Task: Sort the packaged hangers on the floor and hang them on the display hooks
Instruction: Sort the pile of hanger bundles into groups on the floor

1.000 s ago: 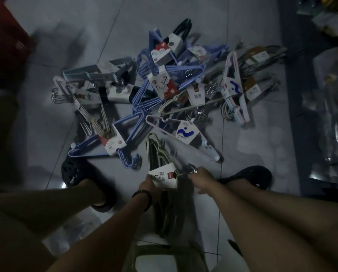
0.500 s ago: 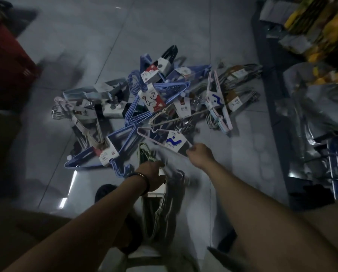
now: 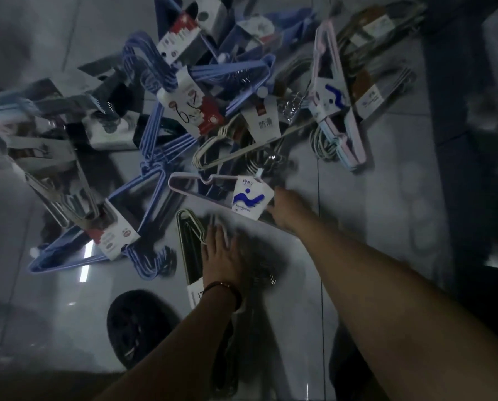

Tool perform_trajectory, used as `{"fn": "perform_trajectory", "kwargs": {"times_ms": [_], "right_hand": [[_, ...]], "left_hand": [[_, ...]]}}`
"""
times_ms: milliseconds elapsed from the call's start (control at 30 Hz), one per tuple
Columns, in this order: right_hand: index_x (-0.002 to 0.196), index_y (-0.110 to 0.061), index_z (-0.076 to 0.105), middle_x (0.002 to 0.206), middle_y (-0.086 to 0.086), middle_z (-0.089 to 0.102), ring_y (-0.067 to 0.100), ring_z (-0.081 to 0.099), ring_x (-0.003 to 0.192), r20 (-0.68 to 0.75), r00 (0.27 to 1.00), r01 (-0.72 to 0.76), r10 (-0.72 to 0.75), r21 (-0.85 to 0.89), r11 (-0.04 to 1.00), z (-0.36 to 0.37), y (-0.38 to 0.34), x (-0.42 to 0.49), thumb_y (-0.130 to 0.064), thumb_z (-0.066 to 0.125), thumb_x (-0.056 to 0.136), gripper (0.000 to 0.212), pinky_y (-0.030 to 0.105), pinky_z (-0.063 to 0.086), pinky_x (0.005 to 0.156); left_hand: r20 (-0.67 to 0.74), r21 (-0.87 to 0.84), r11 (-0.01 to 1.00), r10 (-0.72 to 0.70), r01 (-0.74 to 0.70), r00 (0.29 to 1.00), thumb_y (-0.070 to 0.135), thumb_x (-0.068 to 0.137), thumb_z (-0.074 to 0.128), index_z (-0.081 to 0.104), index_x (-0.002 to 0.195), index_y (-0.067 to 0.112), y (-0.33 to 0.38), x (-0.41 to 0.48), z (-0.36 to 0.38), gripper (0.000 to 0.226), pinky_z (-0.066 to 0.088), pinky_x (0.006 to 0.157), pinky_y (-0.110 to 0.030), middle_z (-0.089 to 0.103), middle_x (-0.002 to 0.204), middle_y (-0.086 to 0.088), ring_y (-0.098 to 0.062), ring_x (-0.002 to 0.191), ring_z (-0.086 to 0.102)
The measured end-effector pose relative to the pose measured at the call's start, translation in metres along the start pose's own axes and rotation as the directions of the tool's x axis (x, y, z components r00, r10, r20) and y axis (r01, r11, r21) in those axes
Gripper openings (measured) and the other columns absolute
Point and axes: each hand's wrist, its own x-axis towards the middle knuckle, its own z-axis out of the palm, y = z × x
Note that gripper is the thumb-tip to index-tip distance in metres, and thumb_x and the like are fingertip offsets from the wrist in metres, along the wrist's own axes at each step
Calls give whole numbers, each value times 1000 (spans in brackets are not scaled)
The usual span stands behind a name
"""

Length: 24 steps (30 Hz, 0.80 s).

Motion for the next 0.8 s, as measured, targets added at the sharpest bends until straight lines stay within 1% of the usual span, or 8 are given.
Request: {"fn": "perform_trajectory", "kwargs": {"times_ms": [133,233,367,467,567,667,733,800], "right_hand": [[124,-15,60,122,15,67,37,65,109,-56,998,-10,5,-89,996,4,18,3,-15,59,101,23,35,43,77],[127,-15,62,123,18,68,39,66,111,-132,991,-11,8,-25,1000,8,31,-13,-11,52,104,25,35,47,81],[123,-16,65,120,16,68,39,67,109,-209,973,-93,98,34,995,5,61,-75,-11,50,103,26,40,53,85],[121,-13,67,118,17,68,39,66,110,-251,952,-154,174,100,983,13,100,-129,-9,50,101,26,36,49,84],[112,-11,62,112,14,66,31,66,103,-221,922,-236,318,329,914,28,126,-173,-5,52,101,16,37,55,86],[104,-13,54,97,8,62,20,66,78,-95,878,-346,469,551,759,48,134,-208,-8,50,106,6,33,61,65],[110,-12,57,94,6,61,16,65,70,-22,858,-375,513,656,655,62,138,-219,-10,47,108,10,25,58,49],[118,-15,58,92,3,58,14,64,67,5,855,-380,519,688,619,76,136,-223,-9,46,108,17,18,49,38]], "left_hand": [[-86,-16,997,-70,69,994,29,100,56,14,161,28,10,5,9,74,-7,122,-55,0,172,-10,-32,158,-10],[-99,-41,994,-106,102,989,26,95,64,23,158,28,13,9,9,75,-1,125,-60,8,171,-9,-33,158,-4],[-42,39,995,-89,91,995,30,90,70,25,158,28,12,-8,-7,81,1,124,-66,10,171,-12,-35,158,-2],[-85,-122,991,-66,56,994,42,97,56,36,152,32,26,-28,-28,59,0,123,-65,17,169,-11,-33,158,3],[-71,-340,938,45,-66,996,43,103,48,40,151,29,60,-48,-45,51,24,121,-58,37,160,-9,-33,150,29],[64,-600,790,206,-127,976,31,107,50,36,157,18,101,-71,-50,53,37,116,-40,45,158,-9,-28,141,46],[128,-587,797,264,-142,956,27,107,50,42,151,17,121,-85,-50,46,45,103,-34,53,149,-8,-26,128,55],[134,-476,860,279,-185,951,30,108,46,44,142,17,127,-96,-44,37,51,98,-38,57,137,-7,-24,114,59]]}}
